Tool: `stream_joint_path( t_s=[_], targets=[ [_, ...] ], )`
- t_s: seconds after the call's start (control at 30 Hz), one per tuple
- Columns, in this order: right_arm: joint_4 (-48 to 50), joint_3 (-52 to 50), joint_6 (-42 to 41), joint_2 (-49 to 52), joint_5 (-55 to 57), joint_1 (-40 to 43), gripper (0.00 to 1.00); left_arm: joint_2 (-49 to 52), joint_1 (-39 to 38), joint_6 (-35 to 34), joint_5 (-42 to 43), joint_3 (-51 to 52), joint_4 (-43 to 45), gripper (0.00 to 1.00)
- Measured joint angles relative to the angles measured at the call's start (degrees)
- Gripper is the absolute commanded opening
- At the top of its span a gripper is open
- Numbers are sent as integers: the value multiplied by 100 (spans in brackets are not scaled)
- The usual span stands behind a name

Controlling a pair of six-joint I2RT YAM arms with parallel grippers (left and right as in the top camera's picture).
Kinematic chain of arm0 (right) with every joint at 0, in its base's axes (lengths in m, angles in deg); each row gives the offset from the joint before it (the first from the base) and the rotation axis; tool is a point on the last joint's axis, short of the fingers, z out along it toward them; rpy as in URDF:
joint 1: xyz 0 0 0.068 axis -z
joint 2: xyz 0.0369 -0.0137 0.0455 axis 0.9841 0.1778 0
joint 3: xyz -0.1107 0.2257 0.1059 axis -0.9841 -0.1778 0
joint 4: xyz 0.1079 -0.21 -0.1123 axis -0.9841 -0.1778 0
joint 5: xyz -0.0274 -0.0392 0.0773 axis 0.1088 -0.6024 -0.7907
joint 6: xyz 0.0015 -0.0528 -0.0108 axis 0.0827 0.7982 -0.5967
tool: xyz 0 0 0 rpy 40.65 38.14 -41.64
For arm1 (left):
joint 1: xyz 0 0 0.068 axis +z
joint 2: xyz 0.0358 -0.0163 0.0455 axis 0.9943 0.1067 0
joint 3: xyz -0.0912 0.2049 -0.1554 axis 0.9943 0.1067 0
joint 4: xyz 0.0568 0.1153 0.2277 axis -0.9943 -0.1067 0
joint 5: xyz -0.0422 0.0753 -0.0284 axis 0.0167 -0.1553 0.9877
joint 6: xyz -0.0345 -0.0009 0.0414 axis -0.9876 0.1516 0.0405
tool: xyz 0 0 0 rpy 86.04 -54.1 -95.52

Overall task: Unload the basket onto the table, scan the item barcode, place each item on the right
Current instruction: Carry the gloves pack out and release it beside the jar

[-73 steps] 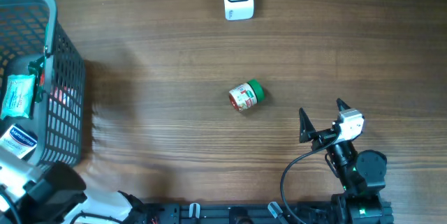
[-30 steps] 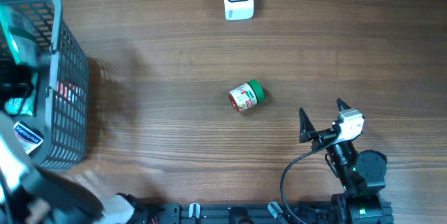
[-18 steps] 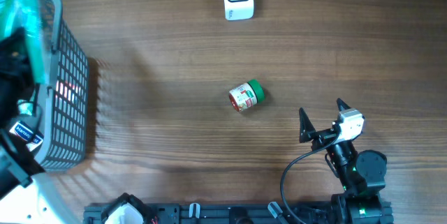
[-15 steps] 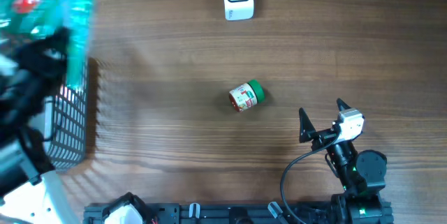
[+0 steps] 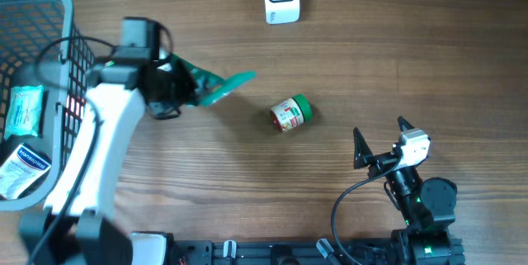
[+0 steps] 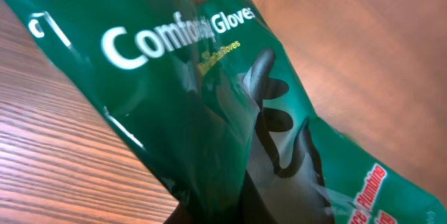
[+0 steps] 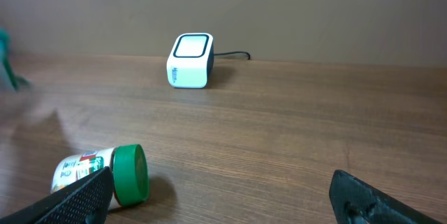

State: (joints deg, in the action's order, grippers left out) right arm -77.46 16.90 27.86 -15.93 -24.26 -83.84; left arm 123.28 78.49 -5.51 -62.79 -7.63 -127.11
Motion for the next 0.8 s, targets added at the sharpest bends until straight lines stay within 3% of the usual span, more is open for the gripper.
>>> stream_joint_path(
  t_s=[0.2, 0.4, 0.5, 0.57, 0.67, 0.7, 0.73, 0.77, 0.8],
  targets=[
    [0, 0, 0, 0, 0, 0, 100, 1174, -975, -369, -48, 7, 507, 4],
    [0, 0, 0, 0, 0, 0, 100, 1521, -1729, -901, -92, 9, 1187, 4],
    [0, 0, 0, 0, 0, 0, 100, 1528, -1945, -1047, -127, 9, 1250, 23],
    [0, 0, 0, 0, 0, 0, 100, 1528, -1998, -1102, -177, 9, 1222, 28],
    [0, 0, 0, 0, 0, 0, 100, 1523, -2000, -1172, -321, 9, 1115, 58],
    [-2, 0, 0, 0, 0, 0, 100, 1515, -2000, -1158, -343, 9, 1082, 56],
    [-2, 0, 0, 0, 0, 0, 100, 1493, -2000, -1187, -358, 9, 1040, 35],
    [-2, 0, 0, 0, 0, 0, 100, 1449, -2000, -1176, -363, 11, 994, 21],
    [-2, 0, 0, 0, 0, 0, 99, 1342, -2000, -1178, -358, 9, 905, 14]
  ],
)
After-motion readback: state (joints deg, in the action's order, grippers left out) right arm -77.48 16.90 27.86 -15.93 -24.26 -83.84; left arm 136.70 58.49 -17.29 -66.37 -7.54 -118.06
